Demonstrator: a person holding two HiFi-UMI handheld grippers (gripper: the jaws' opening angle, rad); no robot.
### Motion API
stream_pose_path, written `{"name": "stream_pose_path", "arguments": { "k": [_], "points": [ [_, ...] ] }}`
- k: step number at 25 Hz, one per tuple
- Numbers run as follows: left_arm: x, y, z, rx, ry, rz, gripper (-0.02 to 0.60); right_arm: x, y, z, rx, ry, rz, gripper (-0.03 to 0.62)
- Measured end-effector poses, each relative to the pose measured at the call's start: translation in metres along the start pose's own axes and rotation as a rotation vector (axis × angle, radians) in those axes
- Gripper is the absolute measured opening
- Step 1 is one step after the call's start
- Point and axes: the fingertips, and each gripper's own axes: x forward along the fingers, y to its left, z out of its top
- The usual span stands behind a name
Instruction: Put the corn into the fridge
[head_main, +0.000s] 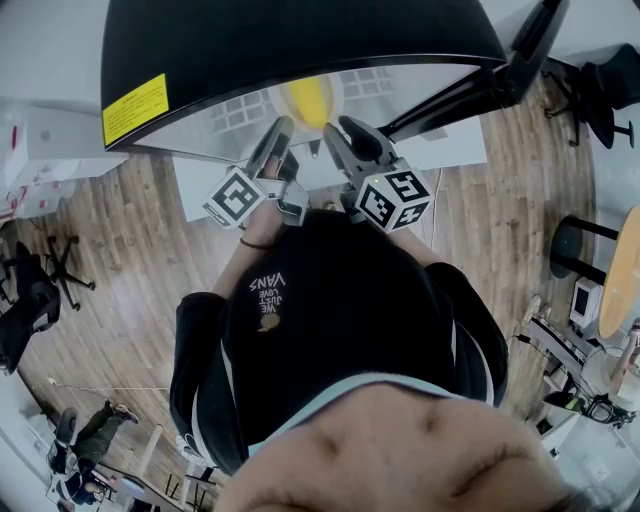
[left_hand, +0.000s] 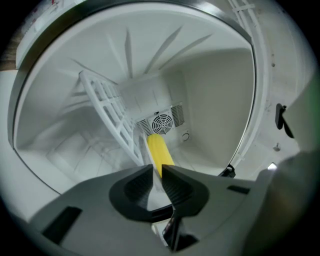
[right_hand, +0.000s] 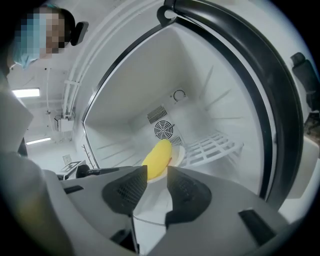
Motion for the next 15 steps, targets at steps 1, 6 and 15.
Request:
{"name": "stream_pose_path", "arguments": {
  "k": [1, 6, 15],
  "points": [
    [-0.0006, -0.0001, 0.0002, 0.001, -0.002, 0.001, 0.040, -0.0002, 0.0012, -0.0006, -0.009, 0.001, 0.001, 0.132],
    [-0.0014, -0.0006, 0.0001, 0.029, -0.007, 0.007, 0.040, -0.0015, 0.0049, -0.0027, -0.059, 0.011, 0.006, 0.130],
    [-0.0033, -0.0013, 0.0011, 0.120, -0.005, 0.022, 0.040, -0.0030, 0.0080, -0.0034, -0.108, 0.015, 0.007, 0.115]
  ]
}}
